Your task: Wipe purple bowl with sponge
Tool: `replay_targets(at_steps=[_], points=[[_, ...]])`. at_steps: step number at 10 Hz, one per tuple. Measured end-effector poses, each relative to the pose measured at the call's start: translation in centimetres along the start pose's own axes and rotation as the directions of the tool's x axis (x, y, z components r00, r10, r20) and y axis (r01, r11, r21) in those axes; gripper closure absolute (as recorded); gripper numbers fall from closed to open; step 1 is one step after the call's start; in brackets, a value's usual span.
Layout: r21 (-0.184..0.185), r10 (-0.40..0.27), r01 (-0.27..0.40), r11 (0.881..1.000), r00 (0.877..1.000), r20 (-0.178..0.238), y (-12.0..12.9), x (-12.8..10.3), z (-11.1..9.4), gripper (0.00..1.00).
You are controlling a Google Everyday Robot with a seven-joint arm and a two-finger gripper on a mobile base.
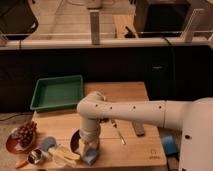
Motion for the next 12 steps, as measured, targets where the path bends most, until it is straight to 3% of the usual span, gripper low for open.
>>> replay_targets(at_steps=[1,5,10,12], points=[[-0.022,0.023,-0.022,1.000,1.000,0.017,0.5,-0.4,-0.1,1.00],[-0.053,0.107,-0.105,0.993,0.994,0.038,3.2,-0.8,-0.7,1.00],[-0.108,0.127,-0.125,0.986,0.992,0.012,5.8,2.7,-1.8,1.00],[-0.133,0.161,-0.160,0.978,0.987,-0.003,7.1,3.3,-2.0,1.00]])
